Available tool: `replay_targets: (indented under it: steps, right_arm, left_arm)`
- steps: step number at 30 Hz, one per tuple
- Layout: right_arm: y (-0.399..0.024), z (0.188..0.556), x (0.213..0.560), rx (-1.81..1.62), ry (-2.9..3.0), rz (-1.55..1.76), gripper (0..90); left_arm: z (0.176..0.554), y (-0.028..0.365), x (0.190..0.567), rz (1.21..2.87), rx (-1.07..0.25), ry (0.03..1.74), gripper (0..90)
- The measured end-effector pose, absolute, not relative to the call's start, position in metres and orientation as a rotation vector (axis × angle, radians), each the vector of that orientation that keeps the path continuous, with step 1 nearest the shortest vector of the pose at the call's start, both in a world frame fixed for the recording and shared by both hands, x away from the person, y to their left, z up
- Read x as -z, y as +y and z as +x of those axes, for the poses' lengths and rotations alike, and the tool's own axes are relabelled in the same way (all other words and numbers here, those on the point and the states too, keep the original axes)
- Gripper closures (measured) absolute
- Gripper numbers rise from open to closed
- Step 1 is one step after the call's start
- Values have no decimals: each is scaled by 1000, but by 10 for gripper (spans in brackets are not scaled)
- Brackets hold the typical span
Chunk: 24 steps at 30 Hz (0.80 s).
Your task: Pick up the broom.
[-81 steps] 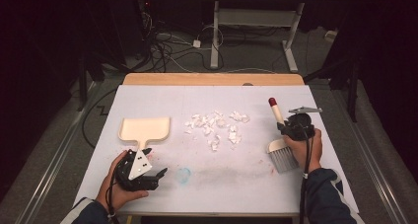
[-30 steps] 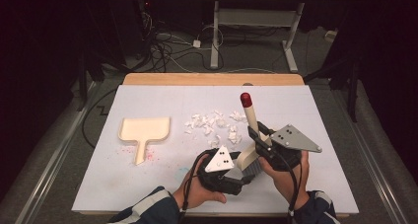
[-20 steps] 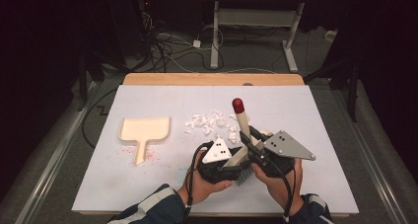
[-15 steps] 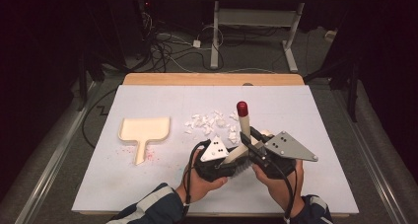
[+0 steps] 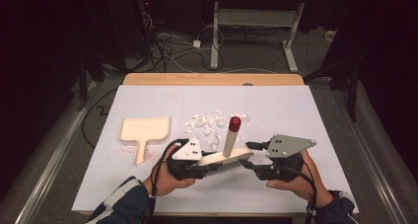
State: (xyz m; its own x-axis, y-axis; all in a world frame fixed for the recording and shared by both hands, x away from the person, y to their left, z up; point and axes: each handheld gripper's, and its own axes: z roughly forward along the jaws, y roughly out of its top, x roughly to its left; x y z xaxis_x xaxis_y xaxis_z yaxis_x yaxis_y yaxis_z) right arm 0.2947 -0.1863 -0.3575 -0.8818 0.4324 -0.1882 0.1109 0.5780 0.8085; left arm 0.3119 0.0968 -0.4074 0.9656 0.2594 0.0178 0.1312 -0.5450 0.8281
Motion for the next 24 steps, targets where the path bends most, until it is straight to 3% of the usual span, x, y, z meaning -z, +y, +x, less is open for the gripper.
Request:
replay_targets:
  steps: [9,11,12,13,15,20,21,22,23,24]
  right_arm:
    - [-161,306,400,-1129,2721,194,424]
    - [-157,308,407,-1170,2783,143,466]
    - [-152,306,412,-1160,2818,73,566]
    - [-152,306,412,-1160,2818,73,566]
    - [-149,303,416,-1174,2856,52,653]
    - [-149,301,415,-1130,2831,76,677]
    - [-151,304,414,-1144,2803,97,678]
    - [-153,304,413,-1150,2792,128,678]
    - [-155,305,411,-1160,2777,139,678]
    - [-157,306,408,-1170,2760,163,678]
  left_arm:
    - [298,104,418,2208,-53,106,656]
    - [295,100,419,2214,-36,75,655]
    - [295,98,419,2216,-29,63,655]
    - [294,96,420,2219,-29,59,655]
    - [295,96,420,2218,-17,57,648]
    - [301,104,417,2213,-80,117,563]
    - [302,108,415,2203,-112,145,460]
    - [304,113,412,2193,-136,174,436]
    - [303,124,408,2179,-231,259,369]
    - [303,124,408,2179,-231,259,292]
